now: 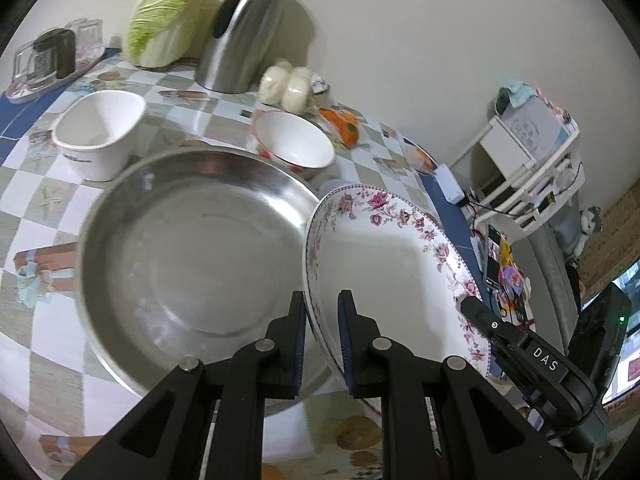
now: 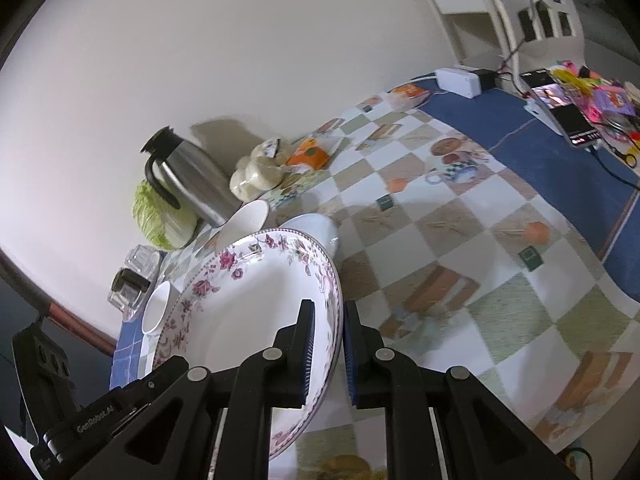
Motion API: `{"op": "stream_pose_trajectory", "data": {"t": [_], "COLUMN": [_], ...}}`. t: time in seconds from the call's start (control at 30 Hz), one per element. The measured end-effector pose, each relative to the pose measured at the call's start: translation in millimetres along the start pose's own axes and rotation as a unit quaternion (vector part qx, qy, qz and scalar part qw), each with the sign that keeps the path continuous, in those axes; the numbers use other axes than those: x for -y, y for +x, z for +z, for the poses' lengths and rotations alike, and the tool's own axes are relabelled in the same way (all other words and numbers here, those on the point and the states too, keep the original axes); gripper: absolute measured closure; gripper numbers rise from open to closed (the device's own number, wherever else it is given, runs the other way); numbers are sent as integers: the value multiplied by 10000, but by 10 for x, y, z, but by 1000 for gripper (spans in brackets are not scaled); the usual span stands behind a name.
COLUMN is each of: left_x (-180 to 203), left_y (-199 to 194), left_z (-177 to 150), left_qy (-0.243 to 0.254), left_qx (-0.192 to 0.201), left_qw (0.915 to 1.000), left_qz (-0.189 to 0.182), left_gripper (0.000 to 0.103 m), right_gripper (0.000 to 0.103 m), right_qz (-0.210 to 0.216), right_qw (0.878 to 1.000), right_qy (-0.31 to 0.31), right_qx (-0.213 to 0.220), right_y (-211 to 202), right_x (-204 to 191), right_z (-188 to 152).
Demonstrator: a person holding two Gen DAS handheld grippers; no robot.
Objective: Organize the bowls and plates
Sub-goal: 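Lower the floral plate into the steel tray with both tools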
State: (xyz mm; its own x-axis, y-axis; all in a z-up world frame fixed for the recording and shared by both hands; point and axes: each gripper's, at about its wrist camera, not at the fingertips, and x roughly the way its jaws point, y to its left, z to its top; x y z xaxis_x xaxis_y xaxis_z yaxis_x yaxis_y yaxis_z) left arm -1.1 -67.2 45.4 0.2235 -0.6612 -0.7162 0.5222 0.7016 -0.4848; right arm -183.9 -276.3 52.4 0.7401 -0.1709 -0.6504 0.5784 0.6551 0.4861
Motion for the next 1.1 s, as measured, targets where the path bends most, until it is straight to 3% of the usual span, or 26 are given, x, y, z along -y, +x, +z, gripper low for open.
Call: {"op": "stream_pose_trajectory", "data": {"t": [0.67,1.1], "left_x": [-837,-1081], "left_y": [-199,-114], "left_z": [98,149], "left_qy": [-720,-948], "left_qx": [162,119], "left_qw": [9968,9944], "left_qz": [315,443], "left_gripper": [87,87], "right_gripper": [88,88], "right_qz": [141,183], "right_qw": [9963,9940], "right_qy": [-565,-680], "right_qx": [-636,-841], "right_y": [570,833], "right_x": [-674,-816], "right_z": [-254,-305]}}
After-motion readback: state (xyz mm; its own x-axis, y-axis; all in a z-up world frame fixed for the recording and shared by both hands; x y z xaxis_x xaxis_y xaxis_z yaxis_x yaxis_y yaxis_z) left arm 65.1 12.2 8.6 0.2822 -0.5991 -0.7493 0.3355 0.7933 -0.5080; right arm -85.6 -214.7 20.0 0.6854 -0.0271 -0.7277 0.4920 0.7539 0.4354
